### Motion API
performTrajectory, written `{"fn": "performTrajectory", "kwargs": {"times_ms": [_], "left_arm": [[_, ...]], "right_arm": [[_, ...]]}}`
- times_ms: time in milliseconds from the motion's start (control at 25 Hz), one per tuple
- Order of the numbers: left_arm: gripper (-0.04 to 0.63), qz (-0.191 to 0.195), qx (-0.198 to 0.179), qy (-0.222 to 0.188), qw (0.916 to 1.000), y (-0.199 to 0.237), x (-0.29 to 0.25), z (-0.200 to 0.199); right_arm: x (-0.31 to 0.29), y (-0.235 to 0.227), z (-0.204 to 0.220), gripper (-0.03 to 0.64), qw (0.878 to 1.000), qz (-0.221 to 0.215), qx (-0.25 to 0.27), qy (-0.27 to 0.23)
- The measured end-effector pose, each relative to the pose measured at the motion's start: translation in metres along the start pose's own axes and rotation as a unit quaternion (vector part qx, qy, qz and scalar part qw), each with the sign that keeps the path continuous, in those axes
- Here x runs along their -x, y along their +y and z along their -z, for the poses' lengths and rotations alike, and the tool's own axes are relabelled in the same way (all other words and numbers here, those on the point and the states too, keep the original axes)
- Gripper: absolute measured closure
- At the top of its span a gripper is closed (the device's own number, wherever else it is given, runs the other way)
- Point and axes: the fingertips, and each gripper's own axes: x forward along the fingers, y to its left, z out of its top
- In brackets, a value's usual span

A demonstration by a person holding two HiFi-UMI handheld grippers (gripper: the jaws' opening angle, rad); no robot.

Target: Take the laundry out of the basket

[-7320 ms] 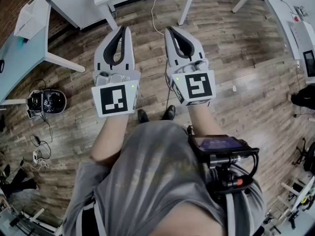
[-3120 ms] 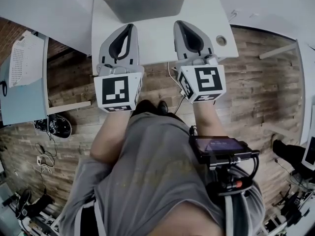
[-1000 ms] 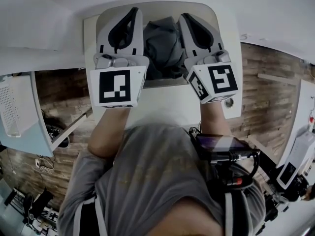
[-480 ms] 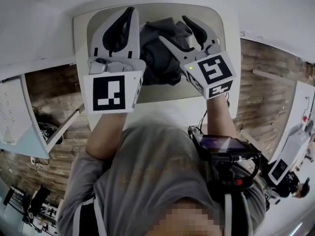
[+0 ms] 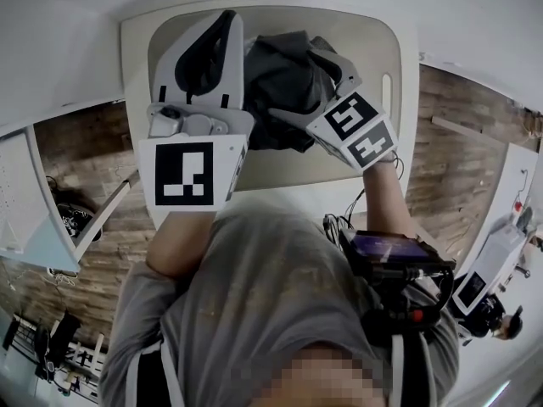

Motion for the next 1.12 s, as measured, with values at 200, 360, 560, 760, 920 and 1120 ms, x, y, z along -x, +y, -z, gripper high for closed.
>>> {"fn": "performTrajectory", "kwargs": {"times_ms": [200, 360, 560, 760, 920, 1120], "left_arm": [[0.588, 0.006, 0.009, 0.004, 0.9999, 0.004, 0.000, 0.002], [0.588, 0.007, 0.015, 0.004, 0.9999, 0.002, 0.000, 0.002], [0.588, 0.008, 0.019, 0.004, 0.9998, 0.002, 0.000, 0.003], [0.588, 0.010, 0.020, 0.004, 0.9998, 0.004, 0.000, 0.003], [0.588, 0.011, 0.016, 0.004, 0.9998, 0.002, -0.001, 0.003], [0.588, 0.014, 0.006, -0.003, 0.9999, -0.002, 0.001, -0.005]], "right_arm": [[-0.016, 0.024, 0.028, 0.126, 0.994, -0.038, 0.047, 0.091], [-0.019, 0.022, 0.043, 0.131, 0.990, -0.034, 0.060, 0.125], [-0.021, 0.026, 0.048, 0.273, 0.988, -0.045, 0.049, 0.138], [-0.018, 0.027, 0.039, 0.439, 0.991, -0.047, 0.048, 0.120], [-0.013, 0.026, 0.029, 0.521, 0.994, -0.045, 0.048, 0.091], [-0.005, 0.027, 0.015, 0.540, 0.997, -0.042, 0.042, 0.047]]}}
